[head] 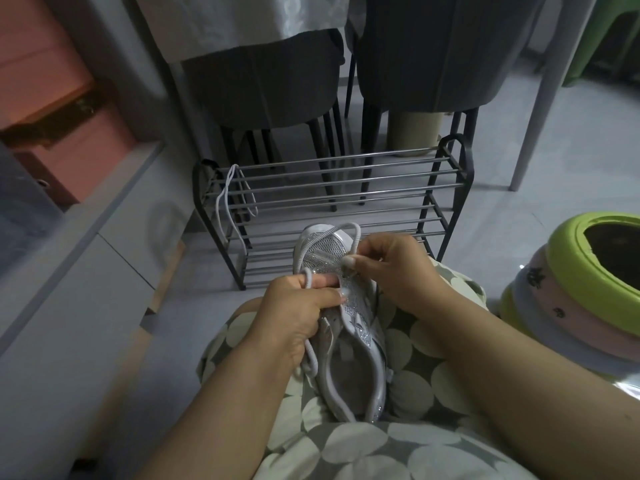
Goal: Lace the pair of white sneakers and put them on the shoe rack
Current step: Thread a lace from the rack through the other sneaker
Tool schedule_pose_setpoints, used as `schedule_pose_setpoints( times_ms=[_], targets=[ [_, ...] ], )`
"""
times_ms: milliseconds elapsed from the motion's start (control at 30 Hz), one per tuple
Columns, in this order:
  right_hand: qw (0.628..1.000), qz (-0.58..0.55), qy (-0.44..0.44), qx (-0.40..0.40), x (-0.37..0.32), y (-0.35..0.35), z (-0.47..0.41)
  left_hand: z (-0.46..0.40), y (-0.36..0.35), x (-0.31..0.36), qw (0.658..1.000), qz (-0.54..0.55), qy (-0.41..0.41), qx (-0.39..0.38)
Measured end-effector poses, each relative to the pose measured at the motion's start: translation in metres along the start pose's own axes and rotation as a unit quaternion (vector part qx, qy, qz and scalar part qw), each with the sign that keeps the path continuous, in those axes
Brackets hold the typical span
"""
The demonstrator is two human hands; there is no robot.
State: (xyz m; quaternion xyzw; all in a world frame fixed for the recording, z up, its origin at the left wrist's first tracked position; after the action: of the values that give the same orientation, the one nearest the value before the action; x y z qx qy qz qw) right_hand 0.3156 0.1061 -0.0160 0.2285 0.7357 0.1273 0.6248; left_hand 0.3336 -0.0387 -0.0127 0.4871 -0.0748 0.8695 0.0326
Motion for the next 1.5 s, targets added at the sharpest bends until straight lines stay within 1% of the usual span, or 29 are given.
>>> schedule_pose_setpoints(
  times_ms=[233,333,433,567,667,733,833,933,1033,1200,1267,1333,1500],
  targets=[
    [1.000,-0.006,-0.009,-0.004,0.000,0.001,0.001,0.003,-0.002,0.002,1.000,-0.005,0.003,-0.006],
    [1.000,0.011,-0.007,0.002,0.000,0.001,0.000,0.003,-0.002,0.001,1.000,-0.008,0.006,-0.001],
    [0.999,0.048,0.008,0.007,-0.001,-0.001,0.001,0.003,-0.002,0.001,1.000,-0.009,0.007,-0.005],
    [0.995,0.089,0.044,-0.020,-0.005,-0.006,0.001,0.003,-0.004,0.001,1.000,-0.004,-0.001,-0.024],
    [0.994,0.093,0.060,-0.027,-0.007,-0.007,0.000,0.000,-0.004,-0.001,1.000,0.003,-0.002,-0.029],
    [0.995,0.078,0.053,-0.020,-0.005,-0.005,-0.001,-0.001,-0.005,-0.001,1.000,0.009,-0.003,-0.028],
    [0.998,0.054,0.013,-0.028,-0.002,-0.004,-0.001,-0.007,0.000,-0.001,0.999,0.026,0.004,-0.022],
    [0.999,0.011,-0.022,-0.045,0.002,-0.007,0.001,-0.022,0.007,-0.006,0.999,-0.002,0.022,-0.031],
    [0.998,-0.008,-0.032,-0.056,0.001,-0.008,0.001,-0.030,0.010,-0.004,0.998,-0.023,0.048,-0.045],
    [0.993,-0.005,-0.011,-0.120,-0.014,-0.012,0.005,-0.033,0.010,0.005,0.997,-0.036,0.060,-0.043],
    [0.990,0.041,-0.014,-0.134,-0.015,-0.014,0.002,-0.034,0.008,0.007,0.995,-0.043,0.063,-0.056],
    [0.986,0.076,-0.029,-0.145,-0.015,-0.015,0.000,-0.035,0.008,0.007,0.995,-0.049,0.063,-0.060],
    [0.983,0.052,-0.073,-0.161,-0.013,-0.009,0.001,-0.037,0.010,0.004,0.995,-0.071,0.034,-0.057]
  ],
)
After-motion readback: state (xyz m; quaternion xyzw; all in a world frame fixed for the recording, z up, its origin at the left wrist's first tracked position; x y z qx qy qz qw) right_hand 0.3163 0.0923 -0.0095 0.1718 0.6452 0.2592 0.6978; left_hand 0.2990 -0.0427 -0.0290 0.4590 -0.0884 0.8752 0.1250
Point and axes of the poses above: each hand's wrist, its own z-axis away from the middle knuckle, its own y-axis out of the back of the hand, x = y × z, the point moved 5 cm from there along -z, towards the middle knuckle, and after that the axes turned 4 degrees about y, right-handed, at the moved point
